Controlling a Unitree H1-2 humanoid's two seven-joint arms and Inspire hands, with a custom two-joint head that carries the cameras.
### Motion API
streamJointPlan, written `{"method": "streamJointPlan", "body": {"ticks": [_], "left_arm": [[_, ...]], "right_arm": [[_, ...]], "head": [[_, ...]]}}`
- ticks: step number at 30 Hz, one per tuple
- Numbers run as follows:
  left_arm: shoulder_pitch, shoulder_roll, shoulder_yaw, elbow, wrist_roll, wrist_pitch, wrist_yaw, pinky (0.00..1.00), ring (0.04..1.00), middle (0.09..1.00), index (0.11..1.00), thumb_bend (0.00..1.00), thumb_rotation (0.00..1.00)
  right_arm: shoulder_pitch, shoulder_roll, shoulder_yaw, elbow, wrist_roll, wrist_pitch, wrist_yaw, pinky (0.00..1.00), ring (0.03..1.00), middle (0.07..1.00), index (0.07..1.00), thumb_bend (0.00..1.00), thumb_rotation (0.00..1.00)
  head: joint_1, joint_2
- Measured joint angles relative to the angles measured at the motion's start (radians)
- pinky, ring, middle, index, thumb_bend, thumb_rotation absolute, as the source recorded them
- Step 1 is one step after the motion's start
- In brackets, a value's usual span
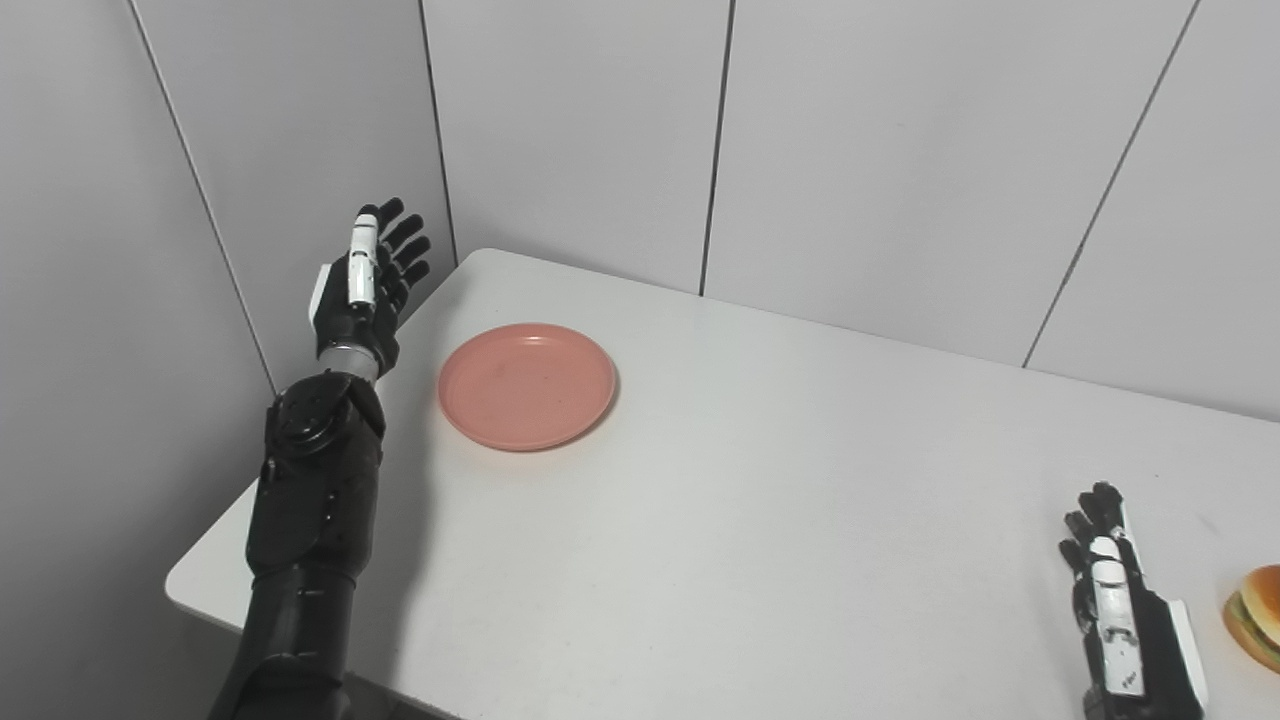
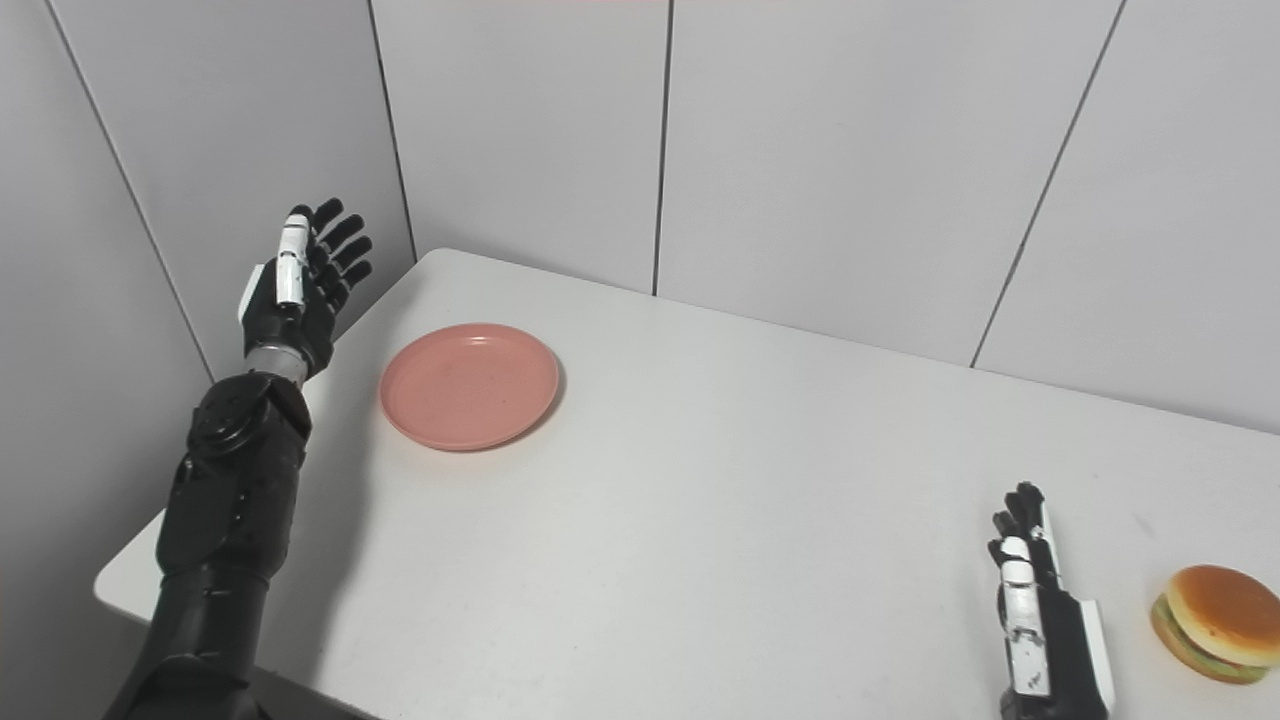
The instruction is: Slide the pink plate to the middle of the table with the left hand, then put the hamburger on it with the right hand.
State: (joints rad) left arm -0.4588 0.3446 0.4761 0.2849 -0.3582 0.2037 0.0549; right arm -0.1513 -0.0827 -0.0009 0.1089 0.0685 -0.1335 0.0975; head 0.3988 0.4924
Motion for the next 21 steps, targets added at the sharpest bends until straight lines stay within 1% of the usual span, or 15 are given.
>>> {"method": "streamJointPlan", "body": {"ticks": [4,7,10,13,18,21], "left_arm": [[0.001,0.000,0.000,0.058,-0.011,-0.025,-0.014,0.89,0.883,0.884,0.871,0.32,1.00],[0.001,0.001,0.000,0.092,-0.011,-0.037,-0.014,0.92,0.884,0.879,0.866,0.32,1.00],[-0.003,0.005,-0.002,0.159,-0.010,-0.066,-0.018,0.91,0.887,0.879,0.862,0.33,1.00],[-0.002,0.005,-0.006,0.201,-0.010,-0.068,-0.018,0.93,0.895,0.890,0.876,0.34,1.00],[-0.007,0.017,-0.005,0.265,-0.011,-0.083,-0.021,0.90,0.894,0.892,0.873,0.33,1.00],[-0.008,0.022,-0.005,0.300,-0.011,-0.093,-0.021,0.92,0.899,0.891,0.871,0.33,1.00]], "right_arm": [[0.000,0.000,0.000,0.000,0.001,0.000,0.001,1.00,0.989,0.993,0.997,0.08,1.00],[0.000,0.000,-0.001,-0.001,0.001,0.000,0.000,1.00,0.979,0.983,0.991,0.07,1.00],[0.000,0.001,-0.002,0.000,0.003,0.000,0.000,1.00,0.976,0.983,0.993,0.08,1.00],[0.001,0.000,-0.002,0.000,0.006,0.000,0.003,1.00,0.984,0.994,1.000,0.09,1.00],[0.001,0.001,-0.002,-0.001,0.015,0.000,0.005,1.00,0.989,0.991,1.000,0.08,1.00],[0.001,0.000,-0.003,0.000,0.015,0.000,0.006,1.00,0.982,0.988,0.997,0.09,1.00]], "head": [[-0.002,0.003],[-0.002,0.005],[-0.002,0.005],[-0.003,0.008],[-0.008,0.009],[-0.008,0.011]]}}
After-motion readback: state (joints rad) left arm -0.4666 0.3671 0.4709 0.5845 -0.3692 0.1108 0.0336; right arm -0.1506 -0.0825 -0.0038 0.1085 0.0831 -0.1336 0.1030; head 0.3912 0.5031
